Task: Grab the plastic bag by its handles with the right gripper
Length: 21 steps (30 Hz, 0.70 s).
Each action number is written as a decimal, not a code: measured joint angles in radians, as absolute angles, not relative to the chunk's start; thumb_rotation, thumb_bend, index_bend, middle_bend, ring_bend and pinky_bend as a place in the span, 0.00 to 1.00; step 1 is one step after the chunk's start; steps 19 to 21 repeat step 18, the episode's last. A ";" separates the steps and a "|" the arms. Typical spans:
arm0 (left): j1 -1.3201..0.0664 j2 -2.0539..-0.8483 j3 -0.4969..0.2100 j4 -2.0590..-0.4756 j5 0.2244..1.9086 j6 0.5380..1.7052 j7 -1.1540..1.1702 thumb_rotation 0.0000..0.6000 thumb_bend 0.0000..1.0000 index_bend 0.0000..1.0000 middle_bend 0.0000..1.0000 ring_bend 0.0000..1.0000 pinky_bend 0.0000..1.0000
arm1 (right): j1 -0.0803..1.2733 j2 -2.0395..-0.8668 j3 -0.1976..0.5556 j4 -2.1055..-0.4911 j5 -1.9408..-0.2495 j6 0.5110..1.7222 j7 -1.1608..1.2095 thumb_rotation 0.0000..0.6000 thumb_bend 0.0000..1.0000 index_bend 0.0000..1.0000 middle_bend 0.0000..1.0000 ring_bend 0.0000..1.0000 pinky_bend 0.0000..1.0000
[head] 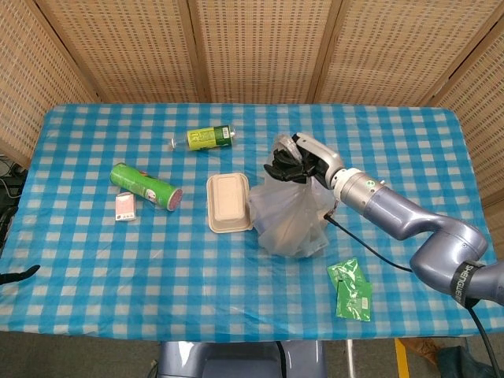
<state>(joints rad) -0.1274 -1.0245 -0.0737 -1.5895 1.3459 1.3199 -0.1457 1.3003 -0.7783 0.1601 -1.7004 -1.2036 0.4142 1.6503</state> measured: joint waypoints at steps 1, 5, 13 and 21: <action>-0.128 -1.024 -0.074 -1.590 1.346 1.320 -0.146 1.00 0.00 0.00 0.00 0.00 0.00 | 1.296 -0.778 0.165 -1.704 -1.169 0.422 1.624 1.00 0.62 1.00 0.97 1.00 1.00; -0.128 -1.022 -0.074 -1.591 1.346 1.319 -0.151 1.00 0.00 0.00 0.00 0.00 0.00 | 1.283 -0.773 0.187 -1.730 -1.007 0.472 1.498 1.00 0.62 1.00 0.96 1.00 1.00; -0.128 -1.018 -0.075 -1.588 1.348 1.318 -0.166 1.00 0.00 0.00 0.00 0.00 0.00 | 1.283 -0.730 0.250 -1.797 -0.662 0.587 1.266 1.00 0.62 1.00 0.96 1.00 1.00; -0.127 -1.016 -0.075 -1.587 1.349 1.319 -0.174 1.00 0.00 0.00 0.00 0.00 0.00 | 1.294 -0.692 0.294 -1.839 -0.507 0.620 1.137 1.00 0.62 1.00 0.96 1.00 1.00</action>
